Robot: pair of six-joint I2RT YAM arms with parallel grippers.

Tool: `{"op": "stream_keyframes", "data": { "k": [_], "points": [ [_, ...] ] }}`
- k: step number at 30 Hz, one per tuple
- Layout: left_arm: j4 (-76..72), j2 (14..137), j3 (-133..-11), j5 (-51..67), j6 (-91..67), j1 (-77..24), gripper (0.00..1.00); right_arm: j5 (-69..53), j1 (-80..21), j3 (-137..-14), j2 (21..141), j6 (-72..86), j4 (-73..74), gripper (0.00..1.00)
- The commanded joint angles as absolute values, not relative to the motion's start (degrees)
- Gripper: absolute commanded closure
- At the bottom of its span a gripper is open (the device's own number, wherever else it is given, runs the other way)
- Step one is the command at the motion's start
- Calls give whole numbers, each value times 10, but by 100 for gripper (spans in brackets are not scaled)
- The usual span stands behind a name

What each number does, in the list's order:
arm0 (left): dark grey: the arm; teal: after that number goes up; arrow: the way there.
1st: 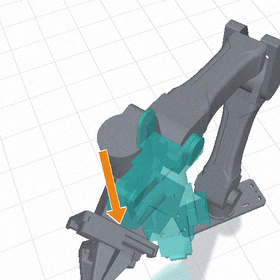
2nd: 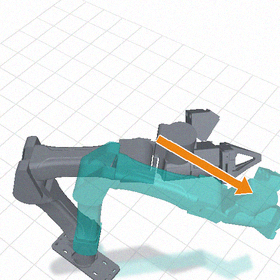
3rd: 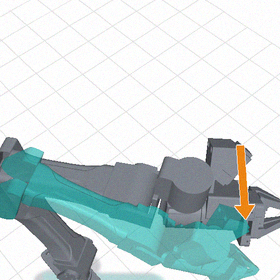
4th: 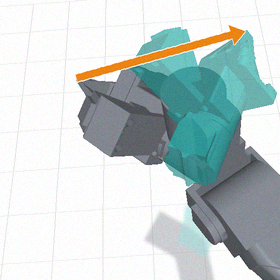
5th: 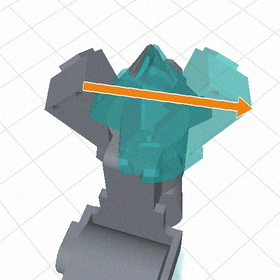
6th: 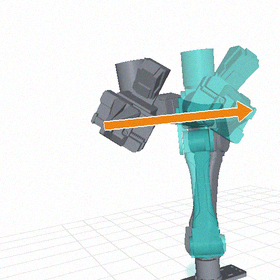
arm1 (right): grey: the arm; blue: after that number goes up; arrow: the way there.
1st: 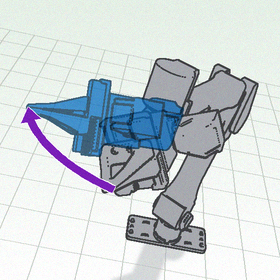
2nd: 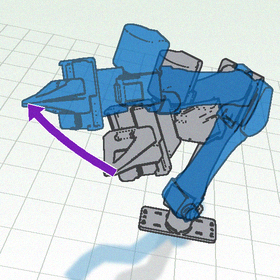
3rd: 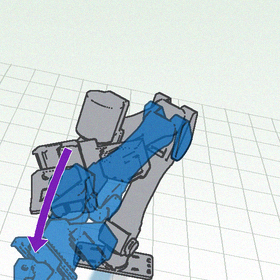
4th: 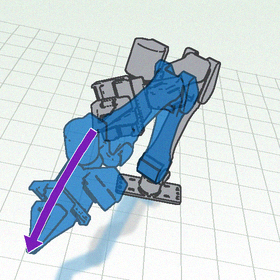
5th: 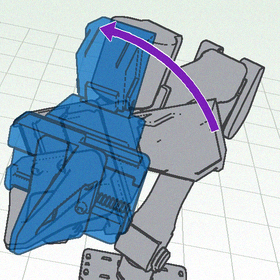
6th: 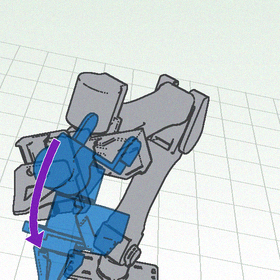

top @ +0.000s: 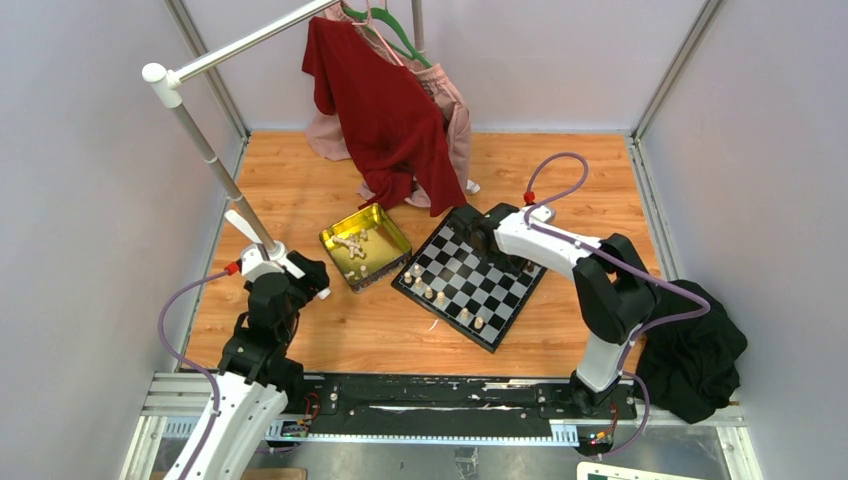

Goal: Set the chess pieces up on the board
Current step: Pick up the chess piece from the chessboard.

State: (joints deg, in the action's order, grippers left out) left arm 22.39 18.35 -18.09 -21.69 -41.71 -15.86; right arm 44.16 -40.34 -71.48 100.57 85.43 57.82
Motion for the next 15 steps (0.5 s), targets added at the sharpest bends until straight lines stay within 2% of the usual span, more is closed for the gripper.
{"op": "stream_keyframes", "data": {
  "k": [1,15],
  "points": [
    [199,190,-185,-227,-403,-160,11,466,-390,-728,1024,882,580,64],
    [181,201,-178,-227,-402,-160,11,458,-369,-729,1048,858,543,65]
  ]
}}
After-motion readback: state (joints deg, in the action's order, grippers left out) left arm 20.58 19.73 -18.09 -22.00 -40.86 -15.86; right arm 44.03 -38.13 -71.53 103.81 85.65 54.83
